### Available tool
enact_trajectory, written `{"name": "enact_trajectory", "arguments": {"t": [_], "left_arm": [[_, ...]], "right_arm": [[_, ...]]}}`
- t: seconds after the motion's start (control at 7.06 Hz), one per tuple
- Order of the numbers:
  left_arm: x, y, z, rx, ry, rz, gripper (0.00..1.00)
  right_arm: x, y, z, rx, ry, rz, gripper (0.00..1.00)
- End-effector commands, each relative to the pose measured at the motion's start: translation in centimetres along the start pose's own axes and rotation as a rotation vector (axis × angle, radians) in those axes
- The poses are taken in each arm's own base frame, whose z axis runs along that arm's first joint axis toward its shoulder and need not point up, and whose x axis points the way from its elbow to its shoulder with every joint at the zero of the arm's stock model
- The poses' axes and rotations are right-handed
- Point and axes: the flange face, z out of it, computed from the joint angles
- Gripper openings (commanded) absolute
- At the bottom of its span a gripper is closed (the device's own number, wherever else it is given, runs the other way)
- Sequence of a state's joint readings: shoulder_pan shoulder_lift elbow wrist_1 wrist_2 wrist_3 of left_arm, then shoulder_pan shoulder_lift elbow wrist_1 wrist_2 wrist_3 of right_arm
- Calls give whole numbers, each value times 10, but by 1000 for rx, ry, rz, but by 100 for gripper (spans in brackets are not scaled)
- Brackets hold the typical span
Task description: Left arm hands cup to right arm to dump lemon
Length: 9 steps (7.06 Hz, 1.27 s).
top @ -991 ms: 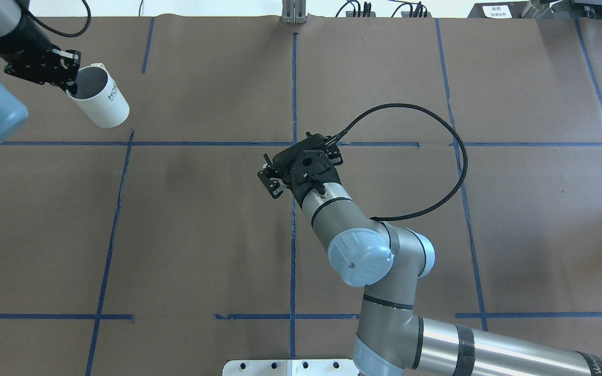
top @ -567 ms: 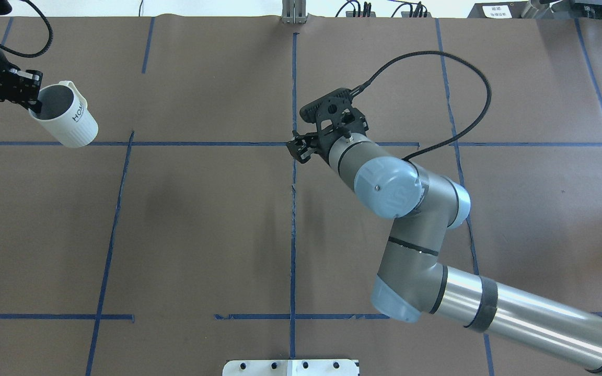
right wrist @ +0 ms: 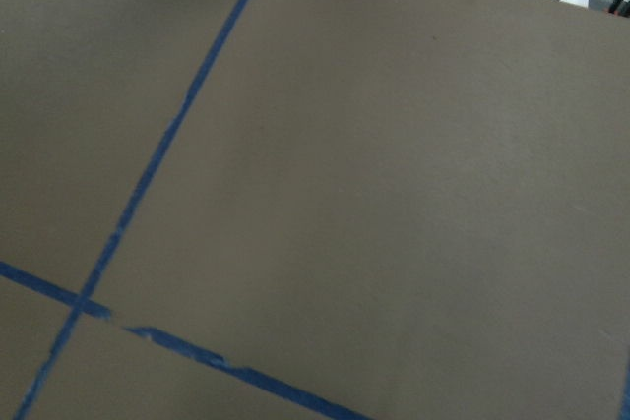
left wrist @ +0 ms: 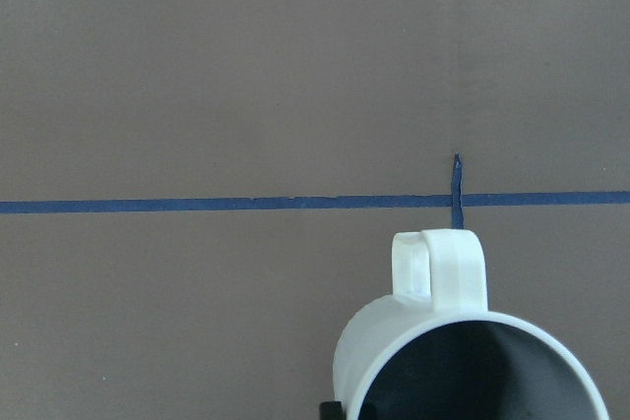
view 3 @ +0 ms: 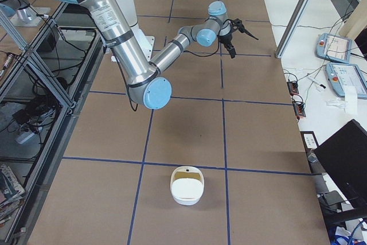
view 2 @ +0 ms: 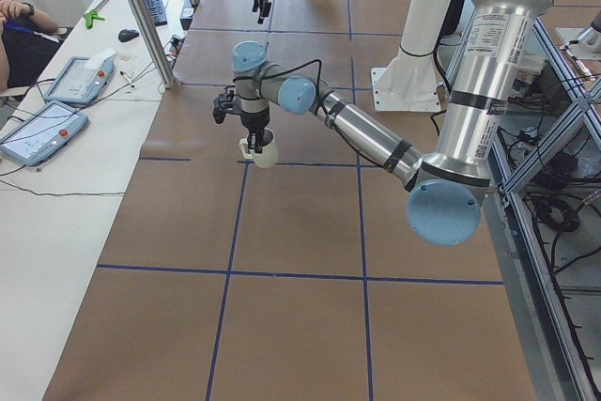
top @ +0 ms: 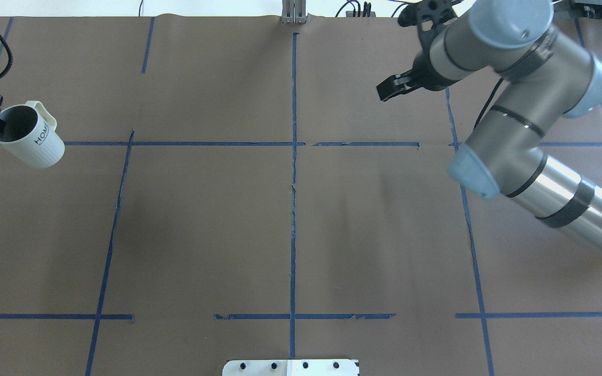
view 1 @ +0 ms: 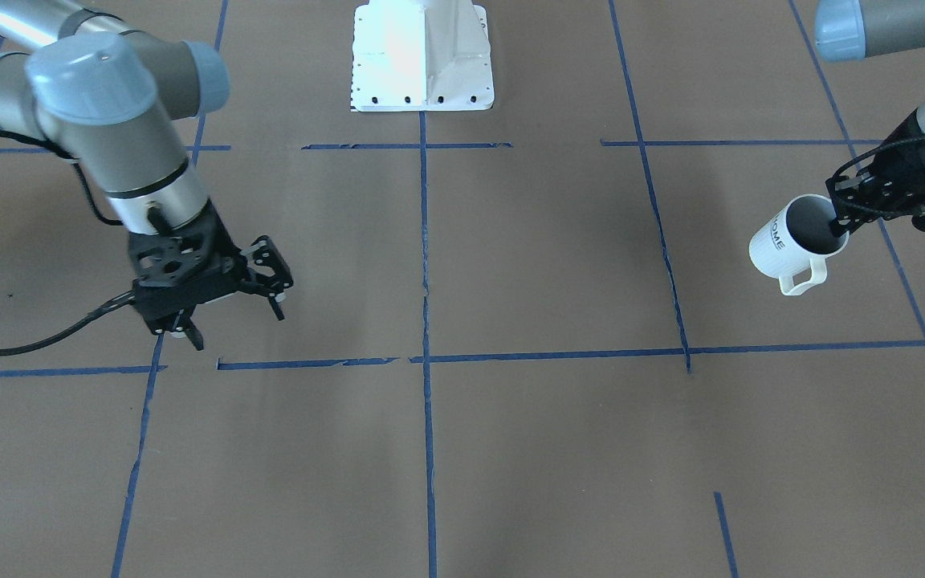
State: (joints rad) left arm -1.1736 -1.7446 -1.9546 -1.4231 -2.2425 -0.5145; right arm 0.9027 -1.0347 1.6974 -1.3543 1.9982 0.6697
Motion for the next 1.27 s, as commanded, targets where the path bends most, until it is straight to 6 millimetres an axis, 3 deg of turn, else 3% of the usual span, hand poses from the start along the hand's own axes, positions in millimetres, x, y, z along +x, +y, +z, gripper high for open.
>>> {"name": "enact_trajectory", "arguments": {"t": [0.0, 0.14, 0.28, 0.71, 0.85, 0.99, 1.13], "left_arm": [[-22, 28, 3, -13, -9, 1, 0], [-31, 36, 8, -9, -9, 3, 0], [-45, 47, 17, -7, -7, -5, 0], [-76, 67, 40, 44, 20, -69, 0], [-91, 66, 58, 73, 40, -89, 0], [-98, 64, 77, 84, 53, -106, 0], [-106, 64, 97, 88, 63, -93, 0]], "right_arm": [[126, 9, -37, -79, -27, 3, 100], [173, 15, -55, -111, -20, -8, 100], [203, 30, -69, -145, 2, -7, 100], [321, 110, -112, -220, 4, -70, 100], [341, 132, -119, -224, 0, -30, 100], [345, 149, -119, -237, 10, -18, 100], [347, 152, -118, -240, 15, -9, 100]]}}
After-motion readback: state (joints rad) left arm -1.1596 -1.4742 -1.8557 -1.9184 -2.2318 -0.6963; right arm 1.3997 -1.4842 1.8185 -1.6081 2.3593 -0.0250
